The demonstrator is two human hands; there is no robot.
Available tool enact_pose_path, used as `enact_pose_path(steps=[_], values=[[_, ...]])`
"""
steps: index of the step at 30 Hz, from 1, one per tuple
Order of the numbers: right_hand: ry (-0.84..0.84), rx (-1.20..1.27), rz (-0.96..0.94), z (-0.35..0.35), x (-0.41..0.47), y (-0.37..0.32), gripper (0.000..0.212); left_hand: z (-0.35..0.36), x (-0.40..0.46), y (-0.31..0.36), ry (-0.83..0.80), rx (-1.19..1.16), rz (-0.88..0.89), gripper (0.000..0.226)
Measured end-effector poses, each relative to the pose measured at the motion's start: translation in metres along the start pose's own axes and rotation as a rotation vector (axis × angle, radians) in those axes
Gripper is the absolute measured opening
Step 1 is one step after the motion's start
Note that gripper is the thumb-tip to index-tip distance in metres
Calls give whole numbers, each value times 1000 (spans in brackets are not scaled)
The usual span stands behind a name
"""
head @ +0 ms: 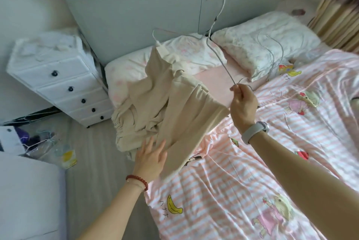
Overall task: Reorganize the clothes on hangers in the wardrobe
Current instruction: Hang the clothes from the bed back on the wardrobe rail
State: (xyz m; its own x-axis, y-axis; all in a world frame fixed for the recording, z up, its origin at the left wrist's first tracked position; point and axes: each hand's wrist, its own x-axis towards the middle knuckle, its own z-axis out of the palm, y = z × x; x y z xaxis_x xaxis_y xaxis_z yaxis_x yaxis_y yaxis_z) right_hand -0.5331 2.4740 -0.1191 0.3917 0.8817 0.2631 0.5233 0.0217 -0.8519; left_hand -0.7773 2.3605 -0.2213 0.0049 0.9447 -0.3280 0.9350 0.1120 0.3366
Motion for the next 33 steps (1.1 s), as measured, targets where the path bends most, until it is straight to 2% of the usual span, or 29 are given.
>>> enact_pose_path(steps=[3, 6, 11, 14, 18, 20, 23, 25, 28, 30, 33], values=[[-6, 54, -129, -28, -18, -43, 22, -57, -27, 15, 289, -101, 69, 52], [-23, 107, -232, -63, -38, -85, 22, -120, -66, 36, 564, -95, 154, 52], [58, 146, -418, -141, -70, -146, 26, -194, -147, 82, 821, 67, 269, 55], [143, 152, -453, -189, -91, -174, 35, -213, -196, 113, 877, 183, 373, 56], [192, 135, -510, -239, -121, -193, 32, -218, -249, 162, 973, 255, 521, 49], [188, 131, -525, -256, -135, -196, 30, -212, -266, 179, 965, 305, 564, 45], [174, 135, -546, -275, -153, -193, 28, -198, -284, 192, 883, 175, 563, 28], [161, 118, -532, -283, -164, -187, 24, -186, -296, 193, 956, 168, 590, 11], [192, 60, -508, -290, -183, -172, 26, -164, -320, 189, 1042, 161, 652, 2], [187, 15, -542, -289, -201, -161, 28, -144, -338, 182, 1039, 136, 633, 8], [150, -61, -605, -284, -235, -138, 19, -106, -369, 169, 940, 95, 576, 22]])
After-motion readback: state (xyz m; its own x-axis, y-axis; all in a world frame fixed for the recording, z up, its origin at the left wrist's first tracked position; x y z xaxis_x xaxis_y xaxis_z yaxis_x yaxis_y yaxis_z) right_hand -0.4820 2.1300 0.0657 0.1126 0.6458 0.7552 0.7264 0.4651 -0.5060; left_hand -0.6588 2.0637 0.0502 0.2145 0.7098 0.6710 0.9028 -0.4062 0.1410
